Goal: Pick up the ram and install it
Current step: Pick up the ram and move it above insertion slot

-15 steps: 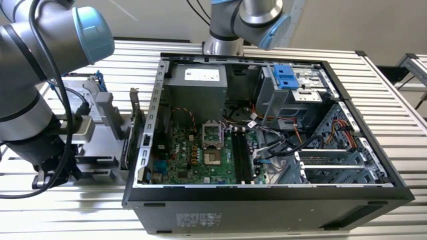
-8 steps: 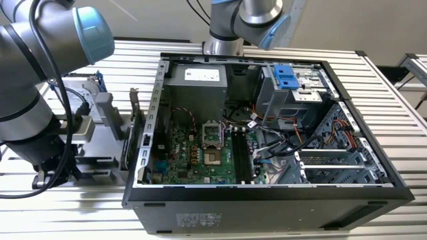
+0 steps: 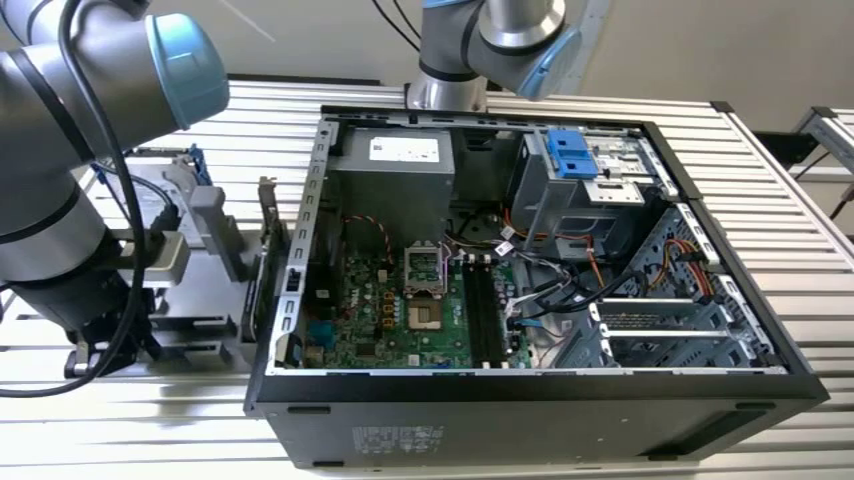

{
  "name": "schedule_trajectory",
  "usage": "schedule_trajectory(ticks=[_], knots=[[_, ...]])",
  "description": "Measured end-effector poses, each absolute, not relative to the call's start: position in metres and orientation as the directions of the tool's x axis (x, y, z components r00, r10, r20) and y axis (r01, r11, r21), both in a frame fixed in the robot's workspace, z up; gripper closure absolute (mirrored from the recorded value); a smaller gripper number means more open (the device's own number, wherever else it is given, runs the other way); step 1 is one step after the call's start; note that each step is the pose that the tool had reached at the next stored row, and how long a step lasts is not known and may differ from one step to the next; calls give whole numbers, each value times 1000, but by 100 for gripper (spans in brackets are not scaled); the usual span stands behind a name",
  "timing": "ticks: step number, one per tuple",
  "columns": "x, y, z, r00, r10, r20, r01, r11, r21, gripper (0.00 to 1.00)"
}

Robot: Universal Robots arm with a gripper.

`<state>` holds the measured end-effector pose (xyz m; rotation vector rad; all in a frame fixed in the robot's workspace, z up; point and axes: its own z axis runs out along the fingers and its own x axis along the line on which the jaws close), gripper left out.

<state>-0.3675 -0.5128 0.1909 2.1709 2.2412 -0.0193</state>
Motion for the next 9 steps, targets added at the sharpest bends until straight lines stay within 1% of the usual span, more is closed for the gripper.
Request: schedule_trajectory(ticks=[9], knots=[[-367, -513, 191, -32, 999, -28, 999, 32, 6, 100]])
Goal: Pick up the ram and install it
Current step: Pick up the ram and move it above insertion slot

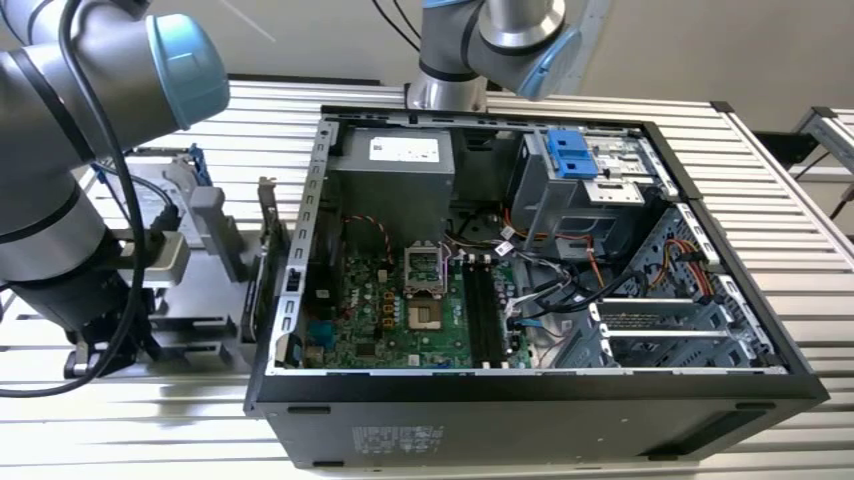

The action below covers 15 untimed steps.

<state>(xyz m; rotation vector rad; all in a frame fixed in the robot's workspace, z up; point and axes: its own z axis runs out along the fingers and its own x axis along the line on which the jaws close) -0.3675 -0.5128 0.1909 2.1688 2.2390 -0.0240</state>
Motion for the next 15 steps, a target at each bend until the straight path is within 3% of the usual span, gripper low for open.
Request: schedule_trajectory(ticks=[15], knots=[[-367, -513, 191, -32, 999, -36, 999, 32, 6, 100]])
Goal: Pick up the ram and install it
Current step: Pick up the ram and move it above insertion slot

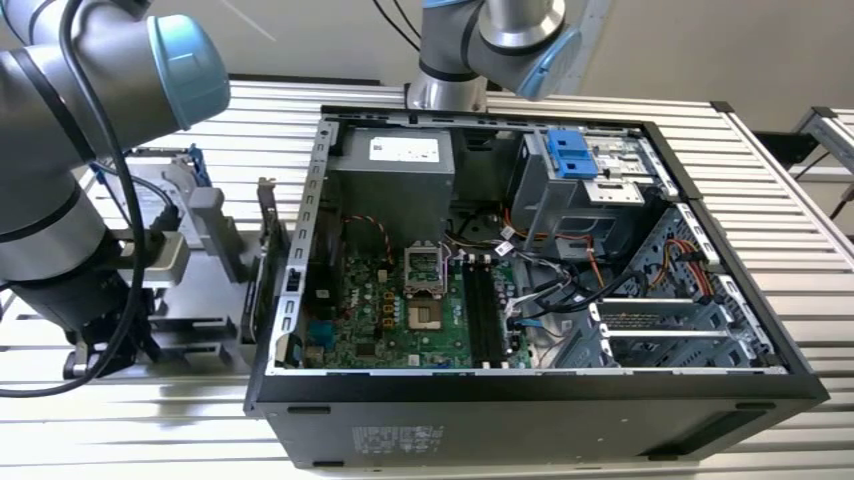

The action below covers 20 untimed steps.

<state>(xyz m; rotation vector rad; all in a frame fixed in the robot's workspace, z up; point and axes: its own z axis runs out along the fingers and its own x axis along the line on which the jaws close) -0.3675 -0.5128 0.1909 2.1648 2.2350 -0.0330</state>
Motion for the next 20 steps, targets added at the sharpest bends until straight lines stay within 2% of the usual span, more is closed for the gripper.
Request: schedule_trajectory(ticks=[20], knots=[[-368, -513, 204, -32, 999, -37, 999, 32, 6, 100]])
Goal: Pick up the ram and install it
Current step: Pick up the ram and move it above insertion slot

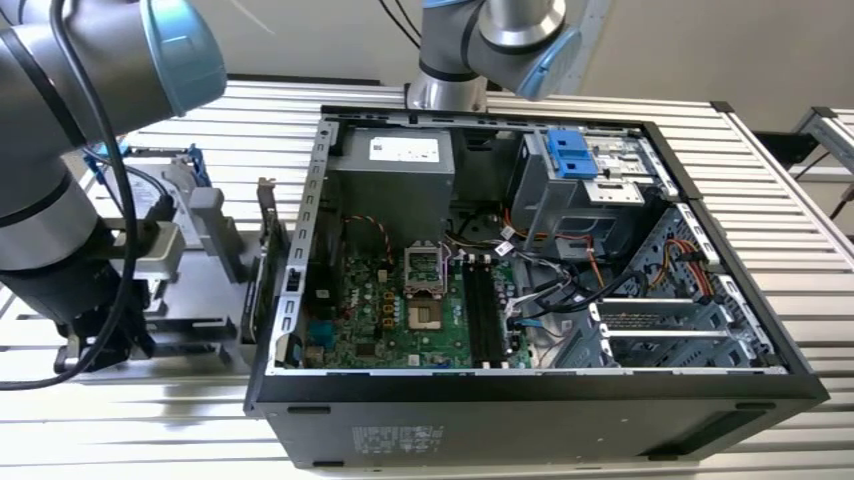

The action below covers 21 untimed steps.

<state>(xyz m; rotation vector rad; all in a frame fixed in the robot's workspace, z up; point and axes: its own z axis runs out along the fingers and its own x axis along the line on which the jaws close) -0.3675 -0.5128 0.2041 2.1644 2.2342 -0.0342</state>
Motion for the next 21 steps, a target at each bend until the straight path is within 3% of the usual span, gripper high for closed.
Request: schedule_trajectory(ticks=[21], knots=[[-368, -513, 225, -31, 999, -37, 1000, 31, 6, 100]])
